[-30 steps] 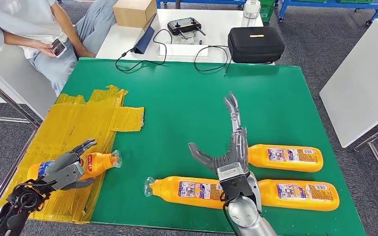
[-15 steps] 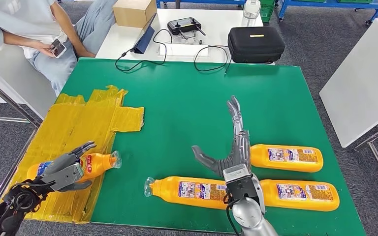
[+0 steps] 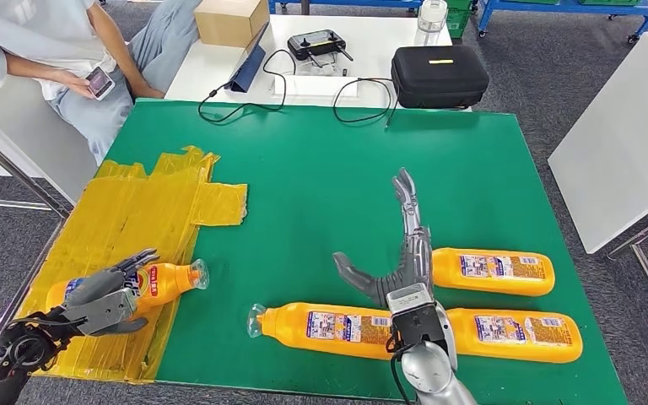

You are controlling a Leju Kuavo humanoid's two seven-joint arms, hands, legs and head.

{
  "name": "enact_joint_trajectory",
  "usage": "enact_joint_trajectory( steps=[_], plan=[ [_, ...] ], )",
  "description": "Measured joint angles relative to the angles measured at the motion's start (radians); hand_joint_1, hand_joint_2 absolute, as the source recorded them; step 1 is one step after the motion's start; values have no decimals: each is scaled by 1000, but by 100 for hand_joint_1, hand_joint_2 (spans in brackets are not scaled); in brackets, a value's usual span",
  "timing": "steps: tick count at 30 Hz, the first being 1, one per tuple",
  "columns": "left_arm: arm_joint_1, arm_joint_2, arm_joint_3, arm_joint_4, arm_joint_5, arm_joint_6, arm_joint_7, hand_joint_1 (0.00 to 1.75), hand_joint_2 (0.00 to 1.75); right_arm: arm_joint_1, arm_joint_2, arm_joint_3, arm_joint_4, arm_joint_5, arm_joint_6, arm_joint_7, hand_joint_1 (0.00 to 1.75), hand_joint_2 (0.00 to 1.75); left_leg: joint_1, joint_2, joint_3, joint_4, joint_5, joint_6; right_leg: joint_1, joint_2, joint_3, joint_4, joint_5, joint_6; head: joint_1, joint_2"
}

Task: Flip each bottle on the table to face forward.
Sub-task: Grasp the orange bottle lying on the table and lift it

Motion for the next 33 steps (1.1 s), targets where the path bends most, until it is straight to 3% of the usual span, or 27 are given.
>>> enact_joint_trajectory(
  steps=[20,33],
  plan=[
    [110,61,38,-228,102,-28,2,0,175,12,2,-12,4,-4,3,-3,0,175,0,0,-6,0,0,0,0,0,-6,0,0,0,0,0],
    [121,71,62,-330,115,-36,-2,0,175,15,2,-20,19,-6,2,-3,0,175,0,0,-7,0,0,0,0,0,-7,0,0,0,0,0]
  ],
)
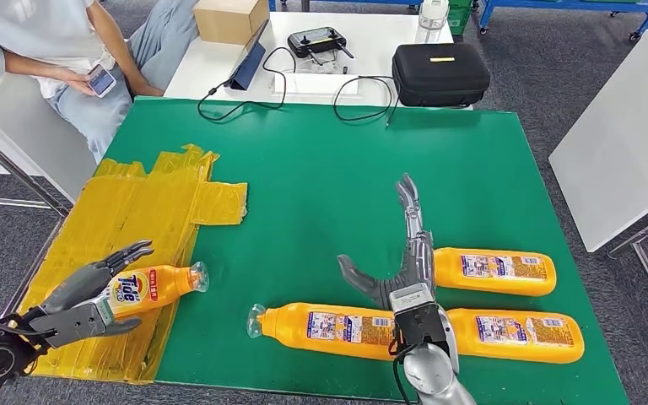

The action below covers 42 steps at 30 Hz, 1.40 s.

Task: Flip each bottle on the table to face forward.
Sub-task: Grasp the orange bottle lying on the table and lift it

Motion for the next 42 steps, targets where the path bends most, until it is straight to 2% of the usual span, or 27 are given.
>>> enact_joint_trajectory(
  steps=[11,14,20,25,28,33,36,39,42],
  plan=[
    [8,0,33,-49,50,-9,-24,0,175,2,0,0,3,9,-1,2,0,175,0,0,-1,0,0,0,0,0,-1,0,0,0,0,0],
    [14,-14,52,-69,91,-13,-45,0,175,2,-2,0,3,49,0,18,0,175,0,0,-1,0,0,0,0,0,-2,0,0,0,0,0],
    [12,-95,92,-90,163,-26,-69,0,175,1,-42,21,1,216,44,59,0,175,-1,0,-2,0,0,0,0,0,-2,0,0,0,0,0],
    [-2,-196,118,-89,233,-51,-87,0,175,4,-127,75,-37,393,109,53,0,175,-2,0,-2,1,0,0,-1,0,-2,-1,1,1,0,0],
    [-7,-252,121,-84,239,-51,-88,0,175,15,-177,99,-65,436,120,53,0,175,-2,0,-3,1,0,1,-1,0,-2,-1,1,1,0,0],
    [-16,-293,124,-79,239,-51,-88,0,175,22,-216,117,-86,450,122,54,0,175,-2,0,-3,1,0,1,-1,0,-3,0,1,1,0,0],
    [-18,-315,129,-75,240,-49,-88,0,175,22,-242,132,-92,508,138,65,0,175,-1,0,-3,1,0,1,-1,0,-3,0,1,1,-1,0],
    [-23,-349,129,-54,232,-35,-88,0,175,23,-291,162,-94,591,169,79,0,175,-1,0,-3,1,0,1,-1,0,-3,-1,1,1,0,0],
    [-29,-387,127,-10,227,-20,-95,0,175,29,-346,192,-94,612,193,96,0,175,-3,0,-3,1,0,1,-1,0,-3,-1,1,1,0,0]
  ],
)
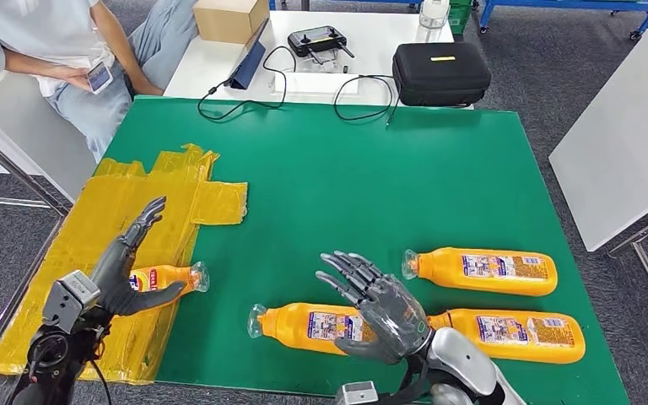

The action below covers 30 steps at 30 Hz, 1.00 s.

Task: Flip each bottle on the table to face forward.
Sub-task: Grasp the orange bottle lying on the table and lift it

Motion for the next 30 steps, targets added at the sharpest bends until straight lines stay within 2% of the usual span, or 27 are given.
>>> enact_joint_trajectory(
  steps=[7,14,25,30],
  plan=[
    [-3,-56,-2,113,16,8,-5,0,175,20,-49,13,0,-29,64,75,0,175,0,0,0,0,-1,1,0,0,0,0,0,0,0,0],
    [-25,-86,1,196,51,-22,-4,0,175,13,-58,39,34,-3,113,120,0,175,0,0,0,0,0,1,0,0,0,0,0,0,0,0],
    [-39,-106,1,243,56,-37,-7,0,175,-28,-36,86,135,47,125,181,0,175,0,0,0,0,0,1,0,0,0,0,0,0,0,0],
    [-48,-117,0,252,64,-53,-8,0,175,-71,11,113,235,87,129,228,0,175,0,1,0,0,0,1,0,0,0,0,0,0,0,0]
  ],
)
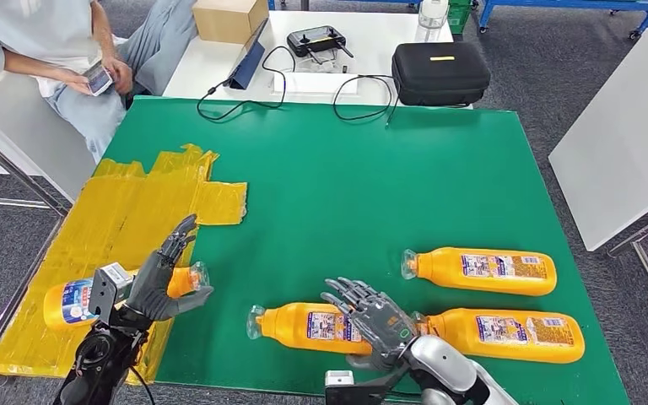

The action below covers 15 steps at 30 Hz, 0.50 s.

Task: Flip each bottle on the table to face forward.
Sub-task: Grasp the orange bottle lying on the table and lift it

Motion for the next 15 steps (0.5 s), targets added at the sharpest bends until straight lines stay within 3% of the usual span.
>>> enact_joint_trajectory(
  steps=[8,9,12,13,15],
  plan=[
    [-20,-17,-12,10,11,-11,0,0,175,-123,114,62,215,96,-1,107,5,175,2,3,2,0,0,0,1,2,1,0,0,0,0,0],
    [-22,-18,-13,10,12,-11,1,0,175,-143,125,72,245,106,5,118,15,175,2,4,3,0,0,0,1,3,2,0,1,-1,0,0],
    [-28,-22,-13,13,17,-12,1,0,175,-195,152,98,326,118,23,133,72,175,2,6,7,0,0,0,1,5,4,0,2,-3,0,0],
    [-29,-23,-13,13,19,-13,1,0,175,-208,159,106,348,120,28,135,84,175,2,6,8,0,0,0,1,5,5,-1,2,-3,0,0],
    [-30,-24,-13,13,21,-14,1,0,175,-230,170,119,386,122,34,140,91,175,2,6,10,0,0,0,1,6,6,-1,2,-3,0,0]
  ],
)
